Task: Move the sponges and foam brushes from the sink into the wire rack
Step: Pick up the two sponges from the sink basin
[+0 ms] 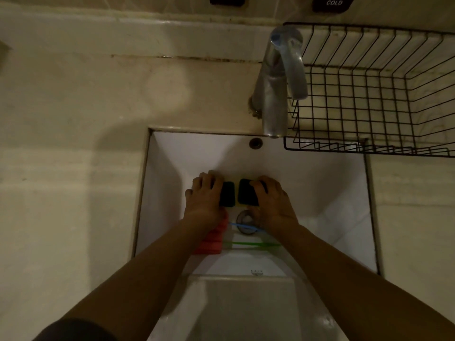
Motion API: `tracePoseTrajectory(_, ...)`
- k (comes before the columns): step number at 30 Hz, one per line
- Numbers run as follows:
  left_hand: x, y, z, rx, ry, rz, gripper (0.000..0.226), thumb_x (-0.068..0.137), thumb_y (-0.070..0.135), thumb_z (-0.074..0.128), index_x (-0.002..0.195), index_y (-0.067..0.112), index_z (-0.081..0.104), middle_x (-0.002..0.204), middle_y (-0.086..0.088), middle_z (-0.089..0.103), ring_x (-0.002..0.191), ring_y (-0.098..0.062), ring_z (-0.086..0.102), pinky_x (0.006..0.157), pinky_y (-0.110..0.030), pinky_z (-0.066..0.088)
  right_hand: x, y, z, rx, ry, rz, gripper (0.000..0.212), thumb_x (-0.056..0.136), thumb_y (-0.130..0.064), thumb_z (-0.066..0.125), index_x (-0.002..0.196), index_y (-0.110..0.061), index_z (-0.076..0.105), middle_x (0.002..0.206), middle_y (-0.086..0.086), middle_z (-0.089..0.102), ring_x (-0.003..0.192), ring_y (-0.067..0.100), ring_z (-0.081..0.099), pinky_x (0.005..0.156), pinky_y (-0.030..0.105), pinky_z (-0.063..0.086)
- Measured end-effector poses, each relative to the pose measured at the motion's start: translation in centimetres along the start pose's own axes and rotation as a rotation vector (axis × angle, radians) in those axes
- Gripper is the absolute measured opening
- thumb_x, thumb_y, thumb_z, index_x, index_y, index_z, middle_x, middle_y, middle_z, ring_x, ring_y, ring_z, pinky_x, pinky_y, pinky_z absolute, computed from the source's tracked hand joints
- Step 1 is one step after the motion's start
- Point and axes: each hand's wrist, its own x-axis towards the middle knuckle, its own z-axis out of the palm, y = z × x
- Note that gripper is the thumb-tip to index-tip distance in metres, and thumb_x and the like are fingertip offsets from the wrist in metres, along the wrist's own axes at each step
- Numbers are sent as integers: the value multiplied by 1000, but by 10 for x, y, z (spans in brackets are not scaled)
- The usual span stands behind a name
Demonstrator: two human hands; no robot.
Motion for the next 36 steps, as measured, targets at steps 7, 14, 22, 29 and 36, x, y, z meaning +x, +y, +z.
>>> tracePoseTrajectory(7,-19,-4,-5,32,109,114,86,77,33,65,150,18,23,150,-13,28,128,-35,31,98,-50,40,-11,0,-11,12,15,-19,67,81,-26,72,139,-11,43,143,21,40,128,40,39,101,54,42)
tracePoseTrajectory(14,-38,6,-26,-62,135,109,83,73,36,70,143,23,27,145,-6,40,129,-29,35,98,-50,42,-33,-14,-42,34,48,-41,69,78,-22,75,139,-11,45,143,20,41,130,37,40,105,50,41)
tracePoseTrajectory(22,-60,23,-64,5,170,258,73,76,38,67,142,21,38,142,-4,42,128,-28,36,97,-46,42,-65,-27,-82,-7,179,-124,60,81,-29,72,134,-14,49,137,13,47,123,28,47,103,42,45)
tracePoseTrajectory(29,-71,41,-97,87,221,342,71,76,46,55,141,27,35,138,-1,41,125,-24,36,95,-41,40,-88,-31,-123,15,288,-199,53,79,-32,71,127,-17,53,126,7,54,112,21,53,94,33,50)
tracePoseTrajectory(36,-77,59,-135,93,243,384,71,82,49,52,147,26,33,143,0,40,128,-24,36,98,-42,41,-92,-33,-162,-10,332,-200,55,81,-33,69,131,-22,50,131,2,49,120,16,45,97,25,42)
